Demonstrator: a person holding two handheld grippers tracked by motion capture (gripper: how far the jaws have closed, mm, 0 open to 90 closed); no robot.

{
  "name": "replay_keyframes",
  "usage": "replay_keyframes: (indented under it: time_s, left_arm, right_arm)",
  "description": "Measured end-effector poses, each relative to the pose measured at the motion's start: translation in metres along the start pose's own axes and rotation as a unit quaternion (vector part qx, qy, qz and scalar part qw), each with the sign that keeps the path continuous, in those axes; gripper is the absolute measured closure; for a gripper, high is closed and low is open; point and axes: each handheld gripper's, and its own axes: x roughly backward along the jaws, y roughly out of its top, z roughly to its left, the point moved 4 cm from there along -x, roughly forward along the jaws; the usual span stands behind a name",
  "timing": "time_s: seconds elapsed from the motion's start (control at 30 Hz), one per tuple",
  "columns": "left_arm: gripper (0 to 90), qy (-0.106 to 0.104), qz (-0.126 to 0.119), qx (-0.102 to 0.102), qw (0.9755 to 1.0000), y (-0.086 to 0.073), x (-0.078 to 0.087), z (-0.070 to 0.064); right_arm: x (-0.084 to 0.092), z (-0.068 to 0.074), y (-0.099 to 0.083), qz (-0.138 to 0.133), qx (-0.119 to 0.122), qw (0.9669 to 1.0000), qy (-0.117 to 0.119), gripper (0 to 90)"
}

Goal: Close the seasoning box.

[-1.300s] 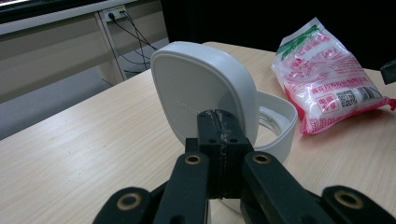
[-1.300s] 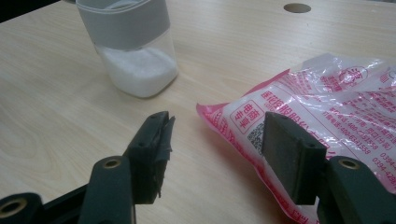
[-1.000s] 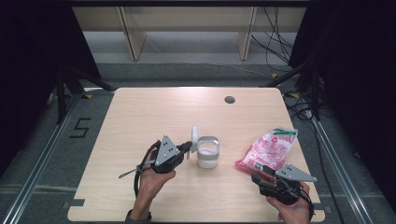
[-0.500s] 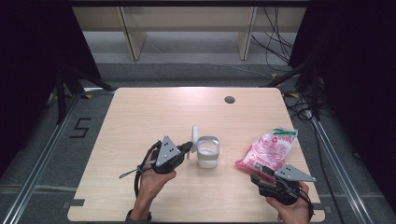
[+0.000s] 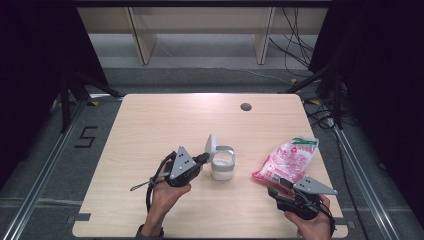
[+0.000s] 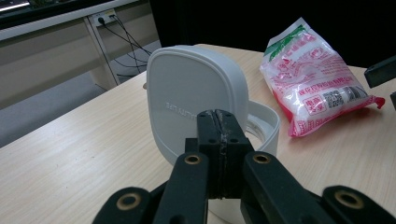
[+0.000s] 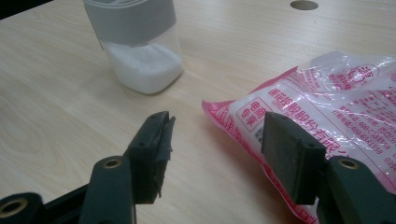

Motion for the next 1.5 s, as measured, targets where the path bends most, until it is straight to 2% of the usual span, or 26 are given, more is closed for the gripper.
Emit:
replay_keyframes:
  time_s: [0.2, 0.3, 0.37, 0.53, 0.67, 0.77, 0.8, 0.97, 1.07, 1.17, 1.2, 1.27, 1.4, 1.47, 1.5]
  left_arm:
    - [88.1, -0.008, 0.001, -0.005, 1.0, 0.003, -0.004, -0.006]
    - [86.7, -0.014, -0.003, 0.001, 0.9999, 0.004, -0.003, -0.007]
    - [83.5, -0.023, -0.004, 0.007, 0.9997, 0.003, -0.002, -0.008]
    - [75.7, -0.039, -0.012, 0.029, 0.9987, 0.003, -0.003, -0.009]
    - [66.5, -0.06, -0.016, 0.036, 0.9974, 0.003, -0.002, -0.012]
    - [60.7, -0.065, -0.012, 0.033, 0.9973, 0.001, 0.0, -0.015]
    - [57.7, -0.07, -0.01, 0.04, 0.9967, 0.0, 0.0, -0.016]
    - [49.1, -0.063, -0.012, 0.043, 0.997, -0.003, 0.004, -0.018]
    - [45.0, -0.064, -0.016, 0.042, 0.9969, -0.002, 0.007, -0.022]
    - [39.6, -0.056, -0.004, 0.04, 0.9976, -0.003, 0.009, -0.023]
    - [38.3, -0.058, -0.003, 0.043, 0.9974, -0.004, 0.009, -0.025]
    - [35.5, -0.06, -0.002, 0.043, 0.9973, -0.005, 0.01, -0.026]
    - [33.2, -0.057, 0.003, 0.046, 0.9973, -0.01, 0.012, -0.026]
    - [32.5, -0.055, 0.004, 0.051, 0.9972, -0.013, 0.012, -0.026]
    - [32.0, -0.055, 0.006, 0.053, 0.9971, -0.015, 0.013, -0.026]
  right_arm:
    - [0.0, 0.0, 0.0, -0.003, -0.002, 1.0, 0.002, 43.0]
    - [0.001, 0.001, 0.0, -0.001, -0.009, 1.0, 0.001, 43.0]
    - [0.0, 0.0, 0.0, -0.003, 0.002, 1.0, 0.0, 43.0]
    - [0.0, 0.0, 0.0, -0.002, 0.003, 1.0, 0.0, 42.8]
    - [0.0, 0.002, 0.001, -0.003, -0.002, 1.0, 0.006, 42.6]
    - [0.0, 0.001, 0.0, -0.004, -0.001, 1.0, 0.007, 42.4]
    - [0.0, 0.001, 0.001, -0.005, -0.002, 1.0, 0.008, 42.4]
    - [-0.001, 0.001, 0.001, -0.013, -0.004, 0.9998, 0.015, 41.9]
    - [-0.001, 0.002, 0.0, -0.013, -0.015, 0.9997, 0.016, 41.1]
    - [-0.001, 0.005, 0.001, -0.018, -0.026, 0.9992, 0.023, 40.6]
    - [0.0, 0.004, 0.0, -0.011, -0.019, 0.9996, 0.015, 40.5]
    - [0.0, 0.005, 0.0, -0.006, -0.019, 0.9996, 0.02, 40.5]
    - [0.0, 0.005, 0.0, -0.005, -0.021, 0.9996, 0.021, 40.4]
    - [-0.001, 0.004, 0.0, -0.008, -0.012, 0.9997, 0.022, 40.4]
    - [0.0, 0.006, 0.0, -0.004, -0.021, 0.9995, 0.024, 40.4]
